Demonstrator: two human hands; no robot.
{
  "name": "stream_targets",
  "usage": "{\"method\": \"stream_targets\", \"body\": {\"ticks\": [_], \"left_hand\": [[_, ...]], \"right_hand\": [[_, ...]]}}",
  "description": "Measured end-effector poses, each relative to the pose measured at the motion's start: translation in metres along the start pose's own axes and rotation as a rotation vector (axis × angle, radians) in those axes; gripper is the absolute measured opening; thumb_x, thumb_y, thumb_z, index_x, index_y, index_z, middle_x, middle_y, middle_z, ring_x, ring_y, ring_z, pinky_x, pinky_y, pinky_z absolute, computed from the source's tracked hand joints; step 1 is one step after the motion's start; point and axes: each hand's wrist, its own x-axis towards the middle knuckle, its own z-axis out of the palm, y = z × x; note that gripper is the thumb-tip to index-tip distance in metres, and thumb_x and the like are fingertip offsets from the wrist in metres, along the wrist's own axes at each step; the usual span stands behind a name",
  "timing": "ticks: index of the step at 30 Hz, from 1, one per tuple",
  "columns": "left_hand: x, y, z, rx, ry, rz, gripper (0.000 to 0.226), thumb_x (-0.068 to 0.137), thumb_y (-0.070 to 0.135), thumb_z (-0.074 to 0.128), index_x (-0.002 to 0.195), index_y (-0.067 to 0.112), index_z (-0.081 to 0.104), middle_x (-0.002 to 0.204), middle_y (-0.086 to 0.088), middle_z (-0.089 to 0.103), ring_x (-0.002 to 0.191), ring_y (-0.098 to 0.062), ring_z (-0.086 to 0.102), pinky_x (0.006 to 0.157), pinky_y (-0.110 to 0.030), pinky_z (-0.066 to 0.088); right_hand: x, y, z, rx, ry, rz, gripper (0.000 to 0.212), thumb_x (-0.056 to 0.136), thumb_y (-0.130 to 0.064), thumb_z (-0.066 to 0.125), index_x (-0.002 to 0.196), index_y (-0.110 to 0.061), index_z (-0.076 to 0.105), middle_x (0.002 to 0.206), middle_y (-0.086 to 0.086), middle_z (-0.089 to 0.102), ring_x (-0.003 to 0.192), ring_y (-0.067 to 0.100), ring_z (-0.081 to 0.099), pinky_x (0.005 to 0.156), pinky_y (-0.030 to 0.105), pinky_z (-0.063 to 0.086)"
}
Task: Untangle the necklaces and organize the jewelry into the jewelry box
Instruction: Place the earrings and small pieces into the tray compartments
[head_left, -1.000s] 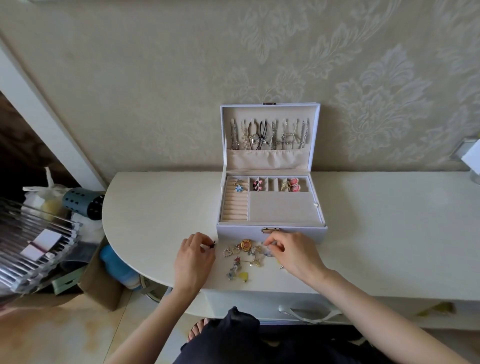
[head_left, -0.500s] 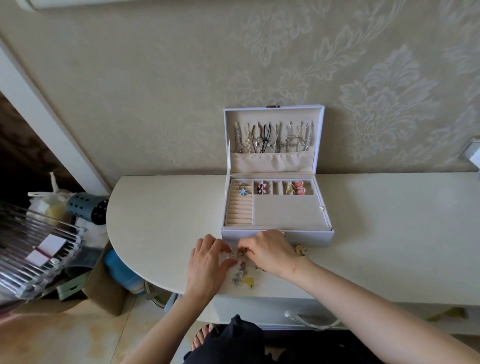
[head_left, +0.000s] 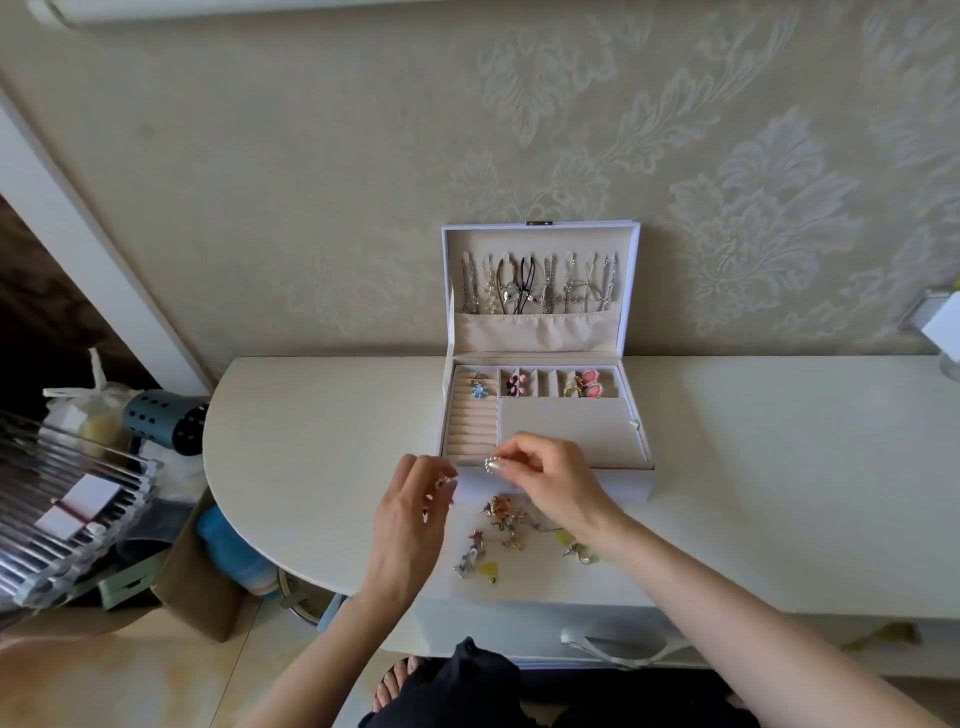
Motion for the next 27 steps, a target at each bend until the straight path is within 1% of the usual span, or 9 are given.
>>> {"method": "stream_targets", "body": {"ticks": [3,5,10,13,15,20,22,25,27], "left_hand": [[0.019,0.022,0.001,-0.226,-0.05,-0.108,0.017,0.093,-0.002,0.049,0.089,0.011,0.059,0.092,-0.006,0.053,0.069,-0.007,0.064,0.063,-0.017,0.05],[0.035,0.031,0.006,-0.293,-0.068,-0.176,0.022,0.094,-0.003,0.048,0.085,0.014,0.059,0.093,-0.008,0.054,0.066,-0.007,0.064,0.061,-0.015,0.049],[0.083,0.042,0.028,-0.232,-0.154,-0.28,0.02,0.093,-0.001,0.047,0.09,0.008,0.064,0.09,-0.005,0.065,0.059,0.0,0.061,0.057,-0.012,0.046],[0.114,0.044,0.044,-0.188,-0.206,-0.346,0.02,0.088,0.001,0.048,0.088,0.008,0.067,0.085,-0.001,0.066,0.066,-0.009,0.062,0.065,-0.022,0.051],[0.131,0.043,0.052,-0.162,-0.251,-0.348,0.013,0.087,0.011,0.057,0.083,0.011,0.069,0.077,0.0,0.067,0.068,-0.013,0.061,0.071,-0.029,0.052],[0.152,0.041,0.067,-0.141,-0.338,-0.317,0.02,0.085,0.022,0.068,0.086,0.003,0.071,0.074,-0.008,0.07,0.064,-0.012,0.06,0.072,-0.029,0.052],[0.158,0.041,0.072,-0.127,-0.33,-0.311,0.019,0.086,0.019,0.068,0.088,0.0,0.071,0.07,-0.009,0.067,0.06,-0.013,0.057,0.067,-0.027,0.052],[0.167,0.038,0.077,-0.106,-0.322,-0.338,0.02,0.089,0.018,0.063,0.079,0.001,0.066,0.057,-0.002,0.056,0.04,-0.001,0.046,0.043,-0.012,0.036],[0.171,0.036,0.082,-0.103,-0.341,-0.364,0.023,0.091,0.02,0.061,0.076,0.002,0.064,0.055,-0.002,0.052,0.035,-0.001,0.043,0.04,-0.013,0.031]], "right_hand": [[0.009,-0.008,-0.017,0.255,0.018,0.099,0.008,0.088,-0.005,0.06,0.087,0.002,0.062,0.079,0.015,0.068,0.07,0.023,0.065,0.068,0.034,0.057],[0.018,-0.011,-0.027,0.354,0.036,0.126,0.007,0.088,-0.001,0.059,0.087,0.007,0.06,0.085,0.021,0.069,0.075,0.031,0.068,0.07,0.037,0.058],[0.049,-0.007,-0.052,0.314,0.096,0.154,0.009,0.086,0.005,0.061,0.087,-0.002,0.066,0.072,0.013,0.067,0.06,0.017,0.063,0.056,0.021,0.053],[0.069,0.0,-0.064,0.216,0.11,0.198,0.011,0.082,0.0,0.067,0.092,-0.004,0.07,0.07,0.008,0.068,0.057,0.012,0.062,0.055,0.019,0.05],[0.081,0.004,-0.069,0.141,0.112,0.207,0.014,0.081,0.0,0.069,0.093,-0.005,0.069,0.069,0.007,0.068,0.056,0.01,0.062,0.055,0.018,0.049],[0.106,0.008,-0.077,0.053,0.13,0.199,0.016,0.08,0.008,0.066,0.082,-0.007,0.062,0.076,0.015,0.069,0.067,0.025,0.067,0.061,0.03,0.053],[0.112,0.009,-0.08,0.007,0.108,0.172,0.013,0.078,0.008,0.068,0.087,-0.001,0.065,0.08,0.018,0.069,0.072,0.024,0.066,0.062,0.027,0.053],[0.119,0.013,-0.083,-0.069,0.111,0.135,0.022,0.077,0.011,0.065,0.095,-0.001,0.069,0.085,0.016,0.07,0.076,0.019,0.066,0.069,0.021,0.053],[0.122,0.017,-0.084,-0.138,0.141,0.093,0.022,0.077,0.011,0.064,0.093,-0.003,0.07,0.084,0.014,0.07,0.074,0.017,0.065,0.063,0.014,0.052]]}}
